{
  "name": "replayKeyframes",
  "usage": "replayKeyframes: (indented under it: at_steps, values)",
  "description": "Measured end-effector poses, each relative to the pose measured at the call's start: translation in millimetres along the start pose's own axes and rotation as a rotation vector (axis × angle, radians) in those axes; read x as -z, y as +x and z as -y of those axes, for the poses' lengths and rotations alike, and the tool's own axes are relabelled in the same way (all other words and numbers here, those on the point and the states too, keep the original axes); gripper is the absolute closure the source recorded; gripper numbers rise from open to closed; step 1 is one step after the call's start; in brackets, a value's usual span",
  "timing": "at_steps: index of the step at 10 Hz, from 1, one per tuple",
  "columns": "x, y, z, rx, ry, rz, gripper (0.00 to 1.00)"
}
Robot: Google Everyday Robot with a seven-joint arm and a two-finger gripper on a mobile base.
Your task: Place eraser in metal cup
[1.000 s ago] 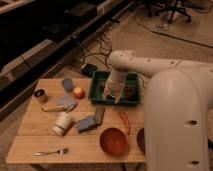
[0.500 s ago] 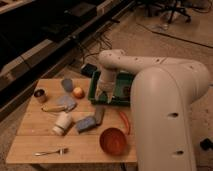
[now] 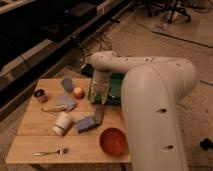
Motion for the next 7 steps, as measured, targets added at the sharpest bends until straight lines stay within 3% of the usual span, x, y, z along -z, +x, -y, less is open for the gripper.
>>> replayKeyframes:
  at_steps: [5, 7]
  values:
    - [-20.3, 6.2, -13.1, 0.029, 0.026, -0.015, 0.38]
    - [-38.2, 7.7, -10.8, 0.029, 0.044, -0.023, 0.38]
